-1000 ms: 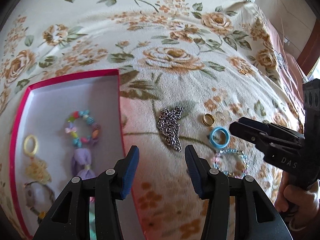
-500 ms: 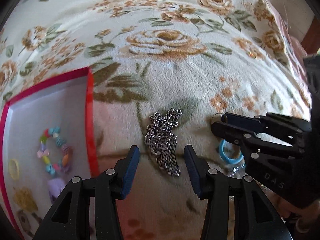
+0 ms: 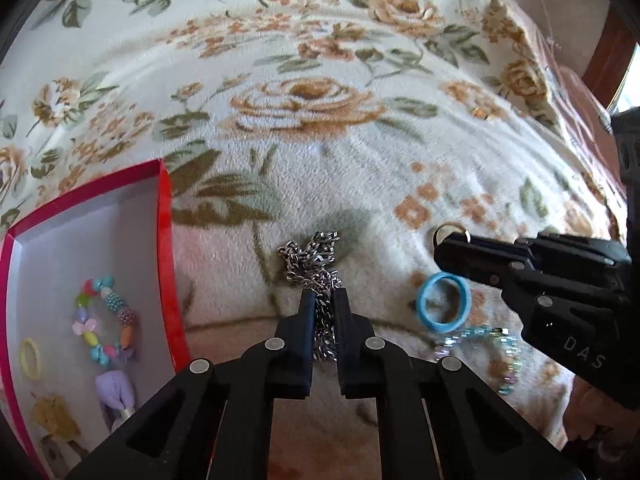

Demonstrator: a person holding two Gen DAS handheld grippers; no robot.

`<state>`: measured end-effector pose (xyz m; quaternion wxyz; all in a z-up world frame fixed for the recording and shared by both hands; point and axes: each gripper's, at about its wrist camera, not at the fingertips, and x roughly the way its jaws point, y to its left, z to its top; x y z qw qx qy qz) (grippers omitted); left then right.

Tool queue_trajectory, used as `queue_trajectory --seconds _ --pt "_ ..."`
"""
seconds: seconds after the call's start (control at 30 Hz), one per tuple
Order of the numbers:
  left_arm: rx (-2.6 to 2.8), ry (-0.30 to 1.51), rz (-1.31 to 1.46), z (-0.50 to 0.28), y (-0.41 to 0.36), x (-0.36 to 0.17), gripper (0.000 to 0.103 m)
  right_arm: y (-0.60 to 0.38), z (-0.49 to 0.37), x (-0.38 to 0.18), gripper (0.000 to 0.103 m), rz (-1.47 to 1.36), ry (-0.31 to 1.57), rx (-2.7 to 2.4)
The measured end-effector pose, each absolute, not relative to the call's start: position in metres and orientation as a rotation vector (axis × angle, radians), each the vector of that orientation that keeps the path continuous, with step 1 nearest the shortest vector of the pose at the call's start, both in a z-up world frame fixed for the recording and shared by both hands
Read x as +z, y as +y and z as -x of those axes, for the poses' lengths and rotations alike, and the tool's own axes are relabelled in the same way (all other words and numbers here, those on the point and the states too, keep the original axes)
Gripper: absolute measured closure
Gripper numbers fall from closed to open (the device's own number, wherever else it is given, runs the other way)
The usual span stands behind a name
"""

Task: Organize jewelry
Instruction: 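Carry the chain and gold ring into the red box and open both tools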

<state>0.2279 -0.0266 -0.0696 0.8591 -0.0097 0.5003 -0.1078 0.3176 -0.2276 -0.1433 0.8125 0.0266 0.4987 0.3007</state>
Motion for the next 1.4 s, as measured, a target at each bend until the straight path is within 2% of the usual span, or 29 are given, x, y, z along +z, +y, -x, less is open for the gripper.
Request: queue_trajectory --seconds 0.77,1.03,1.4 --pt "-0.204 0.812 0.148 -0.137 0.038 0.038 0.096 -0.213 -0.282 -0.094 0.098 -0.122 0.977 0.721" --pt "-0.145 0.774 0.164 -0.113 0.071 0.052 0.096 -0.175 -0.276 -0.088 0.098 -0.103 0.971 0.795" --pt "-0.040 0.790 0.196 -0.109 0.111 0.045 0.096 -0.115 -0.273 -0.094 0.098 -0.063 0.995 0.893"
